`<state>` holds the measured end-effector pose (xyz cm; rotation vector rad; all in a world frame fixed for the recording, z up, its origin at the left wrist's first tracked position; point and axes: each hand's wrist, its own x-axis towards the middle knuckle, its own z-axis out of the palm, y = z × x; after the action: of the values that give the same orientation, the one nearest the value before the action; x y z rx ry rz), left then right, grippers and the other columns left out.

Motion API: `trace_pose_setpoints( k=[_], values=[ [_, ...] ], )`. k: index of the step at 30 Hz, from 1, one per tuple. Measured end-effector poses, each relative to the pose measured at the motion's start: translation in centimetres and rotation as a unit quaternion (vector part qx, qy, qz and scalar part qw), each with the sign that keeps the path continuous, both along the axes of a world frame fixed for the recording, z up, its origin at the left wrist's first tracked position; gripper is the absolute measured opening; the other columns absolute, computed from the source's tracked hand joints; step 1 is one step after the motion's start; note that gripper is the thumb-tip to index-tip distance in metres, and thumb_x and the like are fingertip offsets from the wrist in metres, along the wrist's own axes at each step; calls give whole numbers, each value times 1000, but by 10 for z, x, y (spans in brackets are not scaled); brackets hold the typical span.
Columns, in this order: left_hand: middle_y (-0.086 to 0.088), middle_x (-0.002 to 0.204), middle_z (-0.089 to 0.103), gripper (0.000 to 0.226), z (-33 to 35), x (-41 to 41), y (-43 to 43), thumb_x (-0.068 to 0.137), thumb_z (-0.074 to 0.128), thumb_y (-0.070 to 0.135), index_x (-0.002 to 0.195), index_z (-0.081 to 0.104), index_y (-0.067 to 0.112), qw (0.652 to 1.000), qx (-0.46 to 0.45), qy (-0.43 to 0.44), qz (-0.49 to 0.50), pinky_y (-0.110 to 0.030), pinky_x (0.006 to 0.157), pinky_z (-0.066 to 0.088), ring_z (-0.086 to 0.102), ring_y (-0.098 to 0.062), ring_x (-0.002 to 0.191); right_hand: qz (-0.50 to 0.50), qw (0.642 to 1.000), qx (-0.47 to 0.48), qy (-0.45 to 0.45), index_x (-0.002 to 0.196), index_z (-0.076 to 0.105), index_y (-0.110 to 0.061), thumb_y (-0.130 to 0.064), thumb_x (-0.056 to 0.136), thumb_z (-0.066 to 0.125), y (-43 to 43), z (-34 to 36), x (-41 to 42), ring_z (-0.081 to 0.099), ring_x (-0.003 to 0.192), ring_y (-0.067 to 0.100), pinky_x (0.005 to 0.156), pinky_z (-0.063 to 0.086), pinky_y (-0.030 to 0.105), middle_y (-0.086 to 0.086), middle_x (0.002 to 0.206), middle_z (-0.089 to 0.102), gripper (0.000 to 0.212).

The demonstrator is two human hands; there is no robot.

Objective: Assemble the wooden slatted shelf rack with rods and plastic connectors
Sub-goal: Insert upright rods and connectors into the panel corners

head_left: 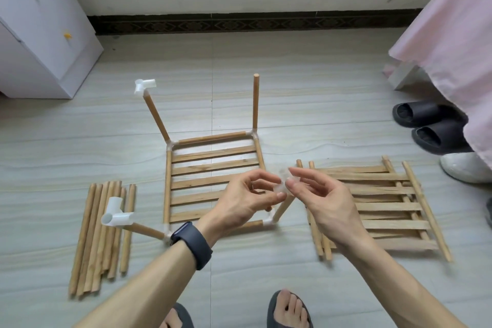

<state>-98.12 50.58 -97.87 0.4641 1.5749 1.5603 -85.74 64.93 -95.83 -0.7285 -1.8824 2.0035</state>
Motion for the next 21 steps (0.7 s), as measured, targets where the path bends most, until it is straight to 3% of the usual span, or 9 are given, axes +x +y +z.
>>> trace_pose_setpoints(
  k=[4,7,11,15,17,19,21],
  values=[
    [-7,102,77,31,-8,4,11,79,86,25,103,72,12,999,-8,48,-22,-47,73,56,68,-40,72,17,1000,19,16,115,74,-23,-26,81,82,5,-8,7,74,103,15,86,56,19,-2,106,78,36],
    [2,103,77,32,-15,6,15,77,88,32,99,71,17,994,-32,98,-18,-53,78,56,70,-40,74,36,997,66,-8,116,75,-35,-24,84,82,10,-17,16,75,101,15,91,58,26,-4,108,77,34],
    [13,105,75,29,-19,6,19,75,87,44,97,71,32,991,-21,129,-35,-44,72,61,73,-24,71,17,981,191,5,115,73,-40,-23,88,81,14,-23,16,75,98,16,88,60,32,-8,105,77,33],
    [25,107,69,39,-39,-2,19,72,81,55,106,62,46,971,-108,211,-28,-24,80,56,69,-3,86,-24,967,251,21,121,69,-33,-16,91,76,24,-24,13,74,97,12,87,60,32,-12,109,75,35],
    [20,118,64,42,-63,-6,13,81,77,44,118,57,41,939,-196,275,-65,-30,90,53,63,-4,105,-30,961,276,2,130,61,-35,-19,89,77,28,-25,16,73,101,7,87,58,24,-17,110,74,46],
    [10,135,57,49,-91,-8,6,90,68,40,135,50,34,869,-298,363,-155,-37,97,49,52,-14,124,-24,958,287,-17,136,56,-31,-22,86,80,28,-28,19,71,103,2,87,56,17,-18,110,74,56],
    [1,147,49,55,-119,-8,0,96,61,34,147,41,28,795,-374,411,-243,-40,103,44,43,-24,134,-10,951,308,-20,135,61,-22,-21,86,81,25,-33,21,71,102,0,88,56,18,-17,114,73,53]
  ],
)
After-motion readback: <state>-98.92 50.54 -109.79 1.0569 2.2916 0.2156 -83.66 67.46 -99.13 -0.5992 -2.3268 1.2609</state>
